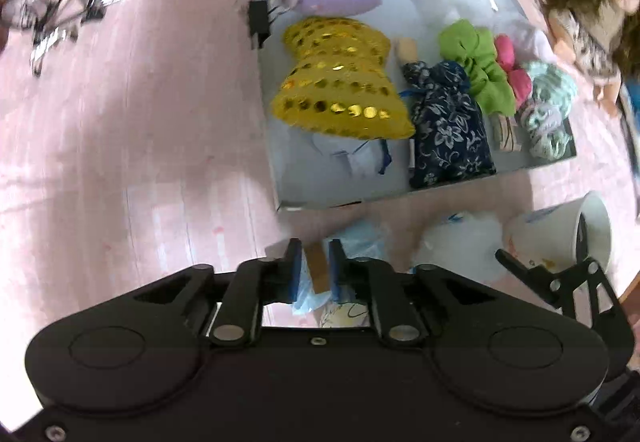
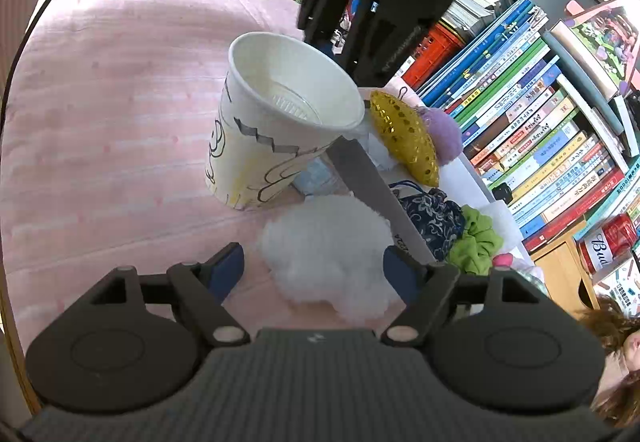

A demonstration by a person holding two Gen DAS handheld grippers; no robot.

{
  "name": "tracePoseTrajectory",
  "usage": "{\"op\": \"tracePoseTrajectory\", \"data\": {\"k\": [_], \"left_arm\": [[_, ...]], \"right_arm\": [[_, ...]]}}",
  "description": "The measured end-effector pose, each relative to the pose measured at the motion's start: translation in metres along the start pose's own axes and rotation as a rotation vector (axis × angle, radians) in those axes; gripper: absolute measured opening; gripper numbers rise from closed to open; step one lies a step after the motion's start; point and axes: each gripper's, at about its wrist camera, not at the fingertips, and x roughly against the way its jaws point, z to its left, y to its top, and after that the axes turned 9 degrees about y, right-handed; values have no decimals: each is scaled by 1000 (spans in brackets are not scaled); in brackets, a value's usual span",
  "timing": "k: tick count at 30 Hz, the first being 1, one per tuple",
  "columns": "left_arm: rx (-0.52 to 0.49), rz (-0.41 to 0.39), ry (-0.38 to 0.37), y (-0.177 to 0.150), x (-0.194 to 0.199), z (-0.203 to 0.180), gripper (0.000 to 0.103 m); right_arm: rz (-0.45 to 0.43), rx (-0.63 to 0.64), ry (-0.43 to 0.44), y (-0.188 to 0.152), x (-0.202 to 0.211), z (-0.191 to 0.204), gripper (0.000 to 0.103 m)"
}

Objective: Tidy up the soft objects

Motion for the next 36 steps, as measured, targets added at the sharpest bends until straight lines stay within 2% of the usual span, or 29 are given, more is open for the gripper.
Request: {"op": "tracePoseTrajectory", "data": {"k": [4, 6, 10, 12, 15, 18, 22, 28, 29, 32, 33, 36], "left_arm": [[58, 23, -33, -1, -7, 12, 34], [74, 24, -38, -2, -9, 15, 38], [138, 43, -93, -7, -17, 27, 43], [162, 44, -132, -10, -20, 33, 43], [198, 31, -170, -13, -24, 42, 37], [237, 14, -199, -17, -28, 52, 15], [267, -25, -219, -24, -28, 62, 0], [229, -90, -217, -39, -18, 72, 0], [226, -93, -239, -42, -18, 74, 0], [295, -70, -329, -46, -25, 83, 9], [312, -64, -341, -46, -27, 85, 14], [340, -61, -363, -44, -33, 86, 18]], "right_arm": [[7, 4, -2, 0, 0, 1, 85], [10, 6, -4, 1, 0, 1, 85], [18, 11, -8, 1, -1, 2, 85], [21, 9, -7, 1, -1, 1, 85], [25, 6, -11, 2, -1, 1, 85], [26, 3, -15, 3, -2, 1, 85], [30, 0, -15, 3, -3, 1, 85], [30, -1, -18, 3, -2, 0, 85], [29, -1, -20, 3, -2, 1, 85], [29, -2, -25, 3, -2, 1, 85], [30, -4, -26, 3, -2, 1, 85], [33, -10, -28, 4, -2, 2, 85]]}}
